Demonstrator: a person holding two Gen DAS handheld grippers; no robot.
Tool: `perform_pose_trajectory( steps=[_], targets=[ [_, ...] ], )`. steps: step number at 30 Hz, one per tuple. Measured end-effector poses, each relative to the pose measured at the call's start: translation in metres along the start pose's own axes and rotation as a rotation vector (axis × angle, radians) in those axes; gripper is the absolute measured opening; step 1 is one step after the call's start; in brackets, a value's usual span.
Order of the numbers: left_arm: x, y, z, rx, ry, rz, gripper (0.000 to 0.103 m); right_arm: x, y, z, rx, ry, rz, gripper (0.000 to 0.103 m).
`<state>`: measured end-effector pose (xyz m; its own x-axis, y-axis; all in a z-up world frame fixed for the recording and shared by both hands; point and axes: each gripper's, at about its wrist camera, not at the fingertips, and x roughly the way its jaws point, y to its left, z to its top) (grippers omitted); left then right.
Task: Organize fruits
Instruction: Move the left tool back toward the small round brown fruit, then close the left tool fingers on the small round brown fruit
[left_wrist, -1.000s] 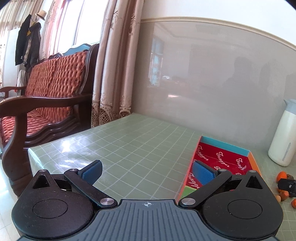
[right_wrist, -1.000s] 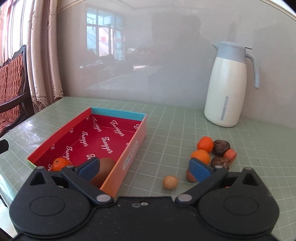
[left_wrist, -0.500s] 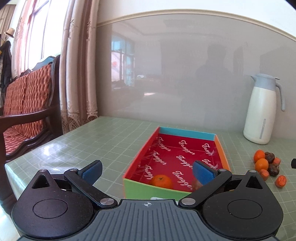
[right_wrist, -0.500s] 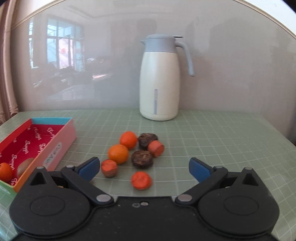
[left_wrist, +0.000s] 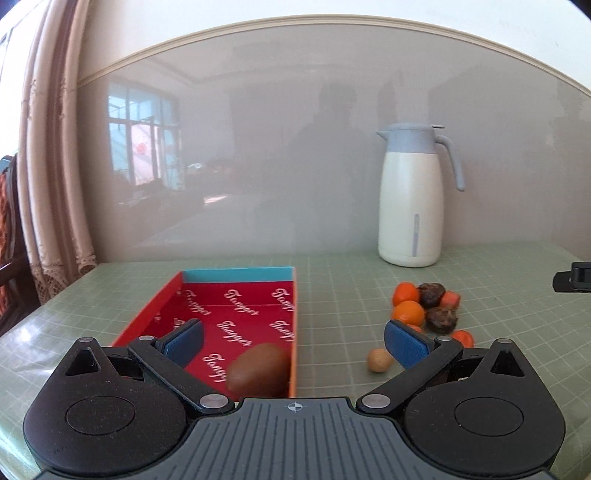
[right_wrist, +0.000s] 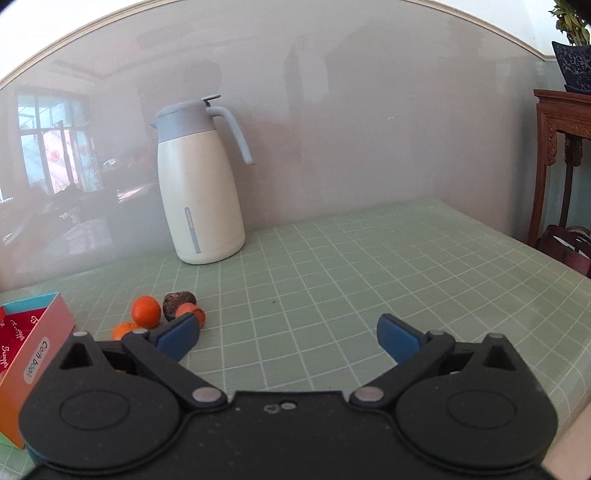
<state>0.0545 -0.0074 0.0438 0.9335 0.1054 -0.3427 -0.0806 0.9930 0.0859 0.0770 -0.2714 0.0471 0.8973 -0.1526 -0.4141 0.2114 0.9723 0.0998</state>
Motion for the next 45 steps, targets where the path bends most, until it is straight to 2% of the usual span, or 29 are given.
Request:
perform_pose_trajectory(
  steps=[7,11,17,19,24,27,32,34,35,36,41,43,45],
  targets=[
    [0.013,-0.051,0.003,0.086,0.047,-0.102,0.103,-0.005,-0.015,0.0,0.025,0.0,-0.014,0.103],
    [0.028,-0.068,-0.001,0.109,0.094,-0.094,0.103,-0.003,-0.019,0.0,0.039,0.007,-0.016,0.103],
    [0.052,-0.07,-0.007,0.069,0.155,-0.12,0.103,-0.003,-0.023,0.001,0.043,0.007,-0.021,0.103],
    [0.059,-0.07,-0.009,0.057,0.172,-0.122,0.103,-0.002,-0.024,0.0,0.037,0.006,-0.043,0.103],
    [0.076,-0.07,-0.015,0.05,0.201,-0.109,0.102,0.0,-0.022,-0.002,-0.006,-0.008,-0.167,0.103],
    [0.083,-0.07,-0.016,0.04,0.206,-0.095,0.102,0.001,-0.023,-0.003,-0.014,-0.006,-0.167,0.103],
    [0.088,-0.074,-0.014,0.059,0.19,-0.075,0.084,0.003,-0.023,-0.003,-0.01,0.0,-0.147,0.103],
    [0.09,-0.073,-0.015,0.053,0.204,-0.08,0.071,0.003,-0.023,-0.003,-0.003,0.003,-0.14,0.103],
    [0.092,-0.073,-0.016,0.048,0.217,-0.084,0.062,0.004,-0.023,-0.002,0.003,0.004,-0.132,0.103],
    [0.095,-0.072,-0.017,0.049,0.235,-0.084,0.058,0.004,-0.023,-0.002,0.008,0.005,-0.127,0.103],
    [0.103,-0.072,-0.019,0.037,0.27,-0.091,0.057,0.004,-0.022,-0.001,0.011,0.011,-0.108,0.103],
    [0.105,-0.073,-0.019,0.04,0.267,-0.098,0.047,0.004,-0.021,-0.001,0.012,0.011,-0.103,0.103],
    [0.106,-0.075,-0.018,0.041,0.264,-0.1,0.041,0.005,-0.021,-0.001,0.009,0.018,-0.101,0.103]
  ],
)
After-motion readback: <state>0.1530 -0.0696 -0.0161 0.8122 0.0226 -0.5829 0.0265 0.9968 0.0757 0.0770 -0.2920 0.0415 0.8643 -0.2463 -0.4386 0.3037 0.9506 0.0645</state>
